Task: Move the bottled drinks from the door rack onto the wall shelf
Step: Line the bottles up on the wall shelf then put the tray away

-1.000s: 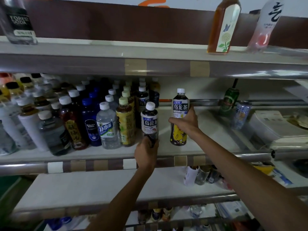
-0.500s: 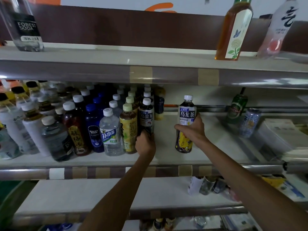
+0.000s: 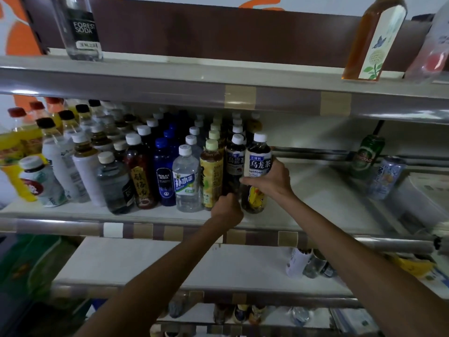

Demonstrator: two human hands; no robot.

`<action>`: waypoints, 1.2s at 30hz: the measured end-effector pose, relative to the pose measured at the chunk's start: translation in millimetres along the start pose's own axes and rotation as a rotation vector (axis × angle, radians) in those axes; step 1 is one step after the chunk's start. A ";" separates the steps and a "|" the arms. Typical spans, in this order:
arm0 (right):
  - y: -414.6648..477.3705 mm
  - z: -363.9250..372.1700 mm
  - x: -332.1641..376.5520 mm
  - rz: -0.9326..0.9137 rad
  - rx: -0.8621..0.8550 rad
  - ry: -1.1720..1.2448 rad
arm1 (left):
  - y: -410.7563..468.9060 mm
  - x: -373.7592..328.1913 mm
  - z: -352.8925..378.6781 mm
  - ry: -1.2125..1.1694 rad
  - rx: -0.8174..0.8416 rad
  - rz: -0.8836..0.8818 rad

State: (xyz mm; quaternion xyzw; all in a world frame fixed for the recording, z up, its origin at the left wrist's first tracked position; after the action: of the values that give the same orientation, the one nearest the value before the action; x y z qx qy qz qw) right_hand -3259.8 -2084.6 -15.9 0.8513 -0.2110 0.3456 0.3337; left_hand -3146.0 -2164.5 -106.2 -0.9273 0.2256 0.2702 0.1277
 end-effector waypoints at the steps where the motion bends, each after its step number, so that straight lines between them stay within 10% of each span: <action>1: -2.1 7.9 3.6 -0.007 0.005 0.024 | -3.5 4.0 -4.2 0.039 -0.002 0.014; 22: -4.6 92.4 -41.3 0.028 0.021 0.069 | -8.0 23.5 -15.7 0.219 -0.116 0.221; 36: -121.2 10.7 -1.2 0.183 -0.127 -0.239 | -48.3 24.4 -29.9 0.247 -0.086 0.342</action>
State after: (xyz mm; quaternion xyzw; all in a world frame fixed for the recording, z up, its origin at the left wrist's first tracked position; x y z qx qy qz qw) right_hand -3184.3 -2008.6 -73.6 0.8408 -0.3470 0.2569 0.3264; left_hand -3090.9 -2141.9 -89.7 -0.9061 0.3820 0.1817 0.0118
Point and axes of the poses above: each hand's wrist, its own y-axis towards the middle knuckle, its own z-axis out of the palm, x = y × z, the point moved 8 cm from there along y, towards the middle knuckle, and after that the axes turned 12 degrees about -z, right-handed, at the moved point
